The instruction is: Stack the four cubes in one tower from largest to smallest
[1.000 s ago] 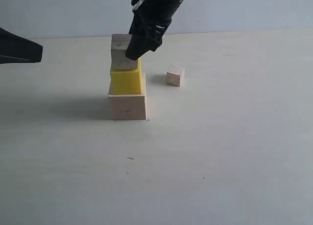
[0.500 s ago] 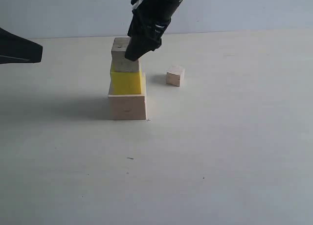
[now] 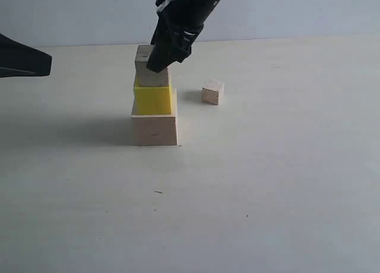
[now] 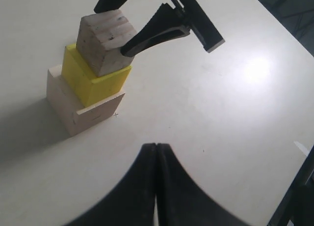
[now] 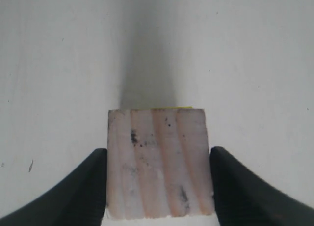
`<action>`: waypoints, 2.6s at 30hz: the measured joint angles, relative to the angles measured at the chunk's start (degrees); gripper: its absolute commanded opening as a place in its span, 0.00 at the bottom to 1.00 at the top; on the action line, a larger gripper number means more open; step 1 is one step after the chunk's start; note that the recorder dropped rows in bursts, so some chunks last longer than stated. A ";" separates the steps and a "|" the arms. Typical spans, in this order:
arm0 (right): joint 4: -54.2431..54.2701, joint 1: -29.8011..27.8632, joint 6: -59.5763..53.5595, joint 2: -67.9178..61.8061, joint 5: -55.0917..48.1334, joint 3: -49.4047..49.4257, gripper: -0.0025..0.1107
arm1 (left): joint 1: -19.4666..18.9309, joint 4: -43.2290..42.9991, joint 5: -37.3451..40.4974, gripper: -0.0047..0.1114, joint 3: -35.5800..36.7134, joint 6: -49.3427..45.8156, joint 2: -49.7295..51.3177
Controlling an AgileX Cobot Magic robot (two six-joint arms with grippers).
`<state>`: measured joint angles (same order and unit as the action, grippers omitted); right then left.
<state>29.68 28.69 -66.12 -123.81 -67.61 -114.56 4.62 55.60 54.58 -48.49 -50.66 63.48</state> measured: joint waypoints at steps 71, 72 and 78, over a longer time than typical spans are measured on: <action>0.62 0.00 -1.31 0.68 0.09 -0.12 0.05 | 0.00 -0.46 0.00 0.04 0.00 -0.05 0.00; 0.75 0.00 -1.31 0.71 0.09 -0.12 0.05 | 0.00 -0.46 0.00 0.04 0.00 -0.05 0.00; 0.98 0.00 -1.31 0.08 0.09 -0.12 0.05 | 0.00 -0.46 0.00 0.04 0.00 -0.05 0.00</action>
<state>30.66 28.69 -67.43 -123.73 -67.52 -114.68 4.62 55.14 54.58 -48.49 -50.71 63.48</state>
